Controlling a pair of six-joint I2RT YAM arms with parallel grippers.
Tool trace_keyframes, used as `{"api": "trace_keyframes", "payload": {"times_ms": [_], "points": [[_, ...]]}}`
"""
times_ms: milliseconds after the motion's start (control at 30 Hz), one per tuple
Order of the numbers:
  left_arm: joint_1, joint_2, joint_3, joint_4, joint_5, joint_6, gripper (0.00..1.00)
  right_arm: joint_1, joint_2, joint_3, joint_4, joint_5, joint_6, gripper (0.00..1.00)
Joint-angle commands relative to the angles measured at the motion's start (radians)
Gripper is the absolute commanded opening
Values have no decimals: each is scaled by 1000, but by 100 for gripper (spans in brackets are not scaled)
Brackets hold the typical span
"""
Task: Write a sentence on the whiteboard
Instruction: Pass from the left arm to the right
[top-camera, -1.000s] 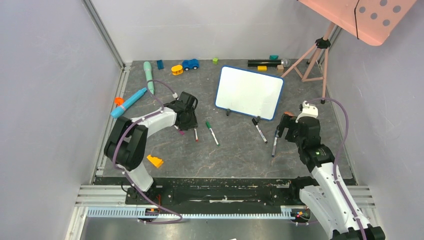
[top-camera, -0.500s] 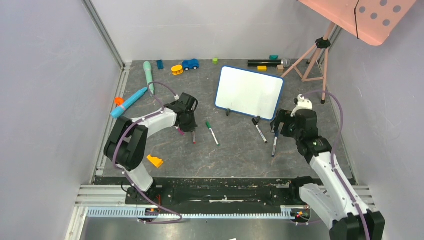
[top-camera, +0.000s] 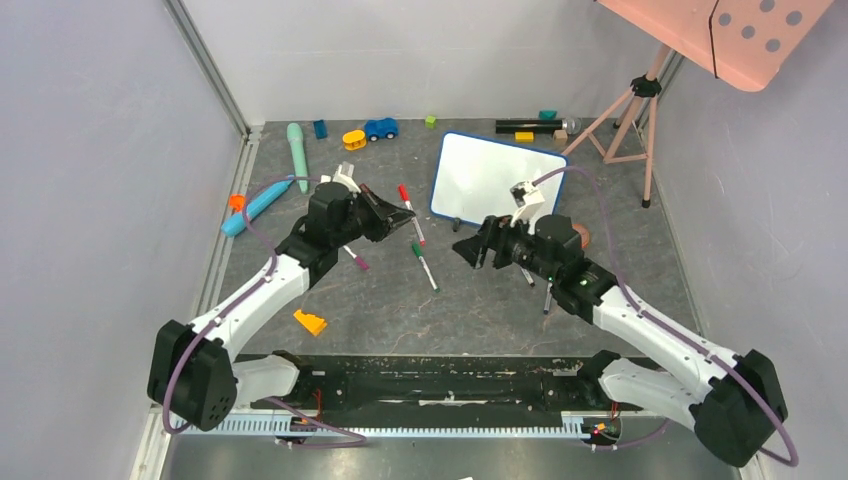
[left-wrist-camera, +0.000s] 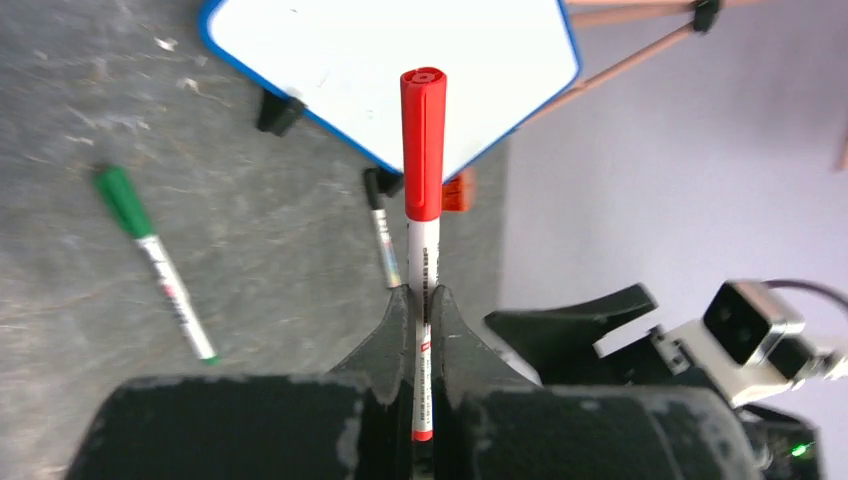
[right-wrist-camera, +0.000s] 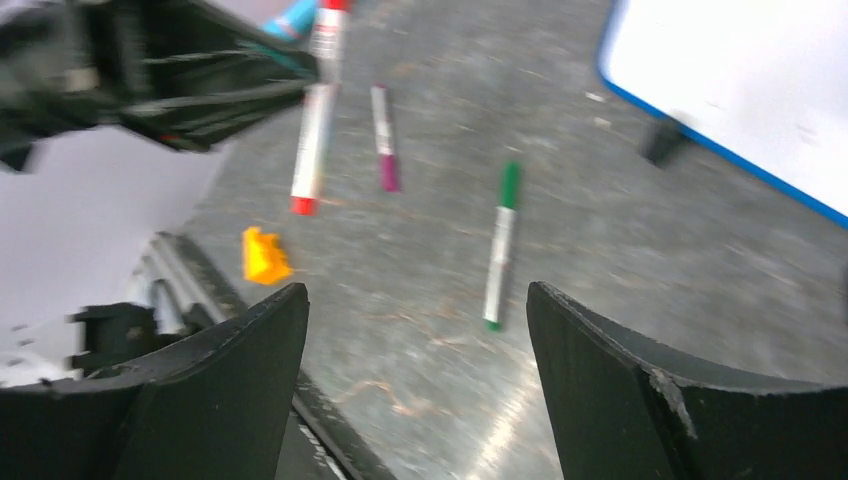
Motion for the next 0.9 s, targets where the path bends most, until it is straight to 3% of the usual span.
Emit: {"api": "trace_keyframes", "payload": {"times_ms": [0, 333, 667, 767, 800, 867], "points": [[5, -26, -80, 314, 71, -377, 2, 112, 38, 14, 342, 58, 127, 82], [-21, -63, -109, 415, 75, -505, 2, 176, 170, 152, 309, 129, 153, 78], [-68, -96, -135, 399, 67, -501, 2, 192, 179, 136, 344, 151, 190, 58], [-77, -100, -136, 390, 69, -493, 2, 194, 169, 128, 342, 159, 199, 37], [-79, -101, -138, 389, 72, -491, 2, 196, 165, 126, 342, 158, 205, 25], [-81, -105, -145, 390, 81, -490, 17, 193, 160, 125, 330, 151, 209, 7]]}}
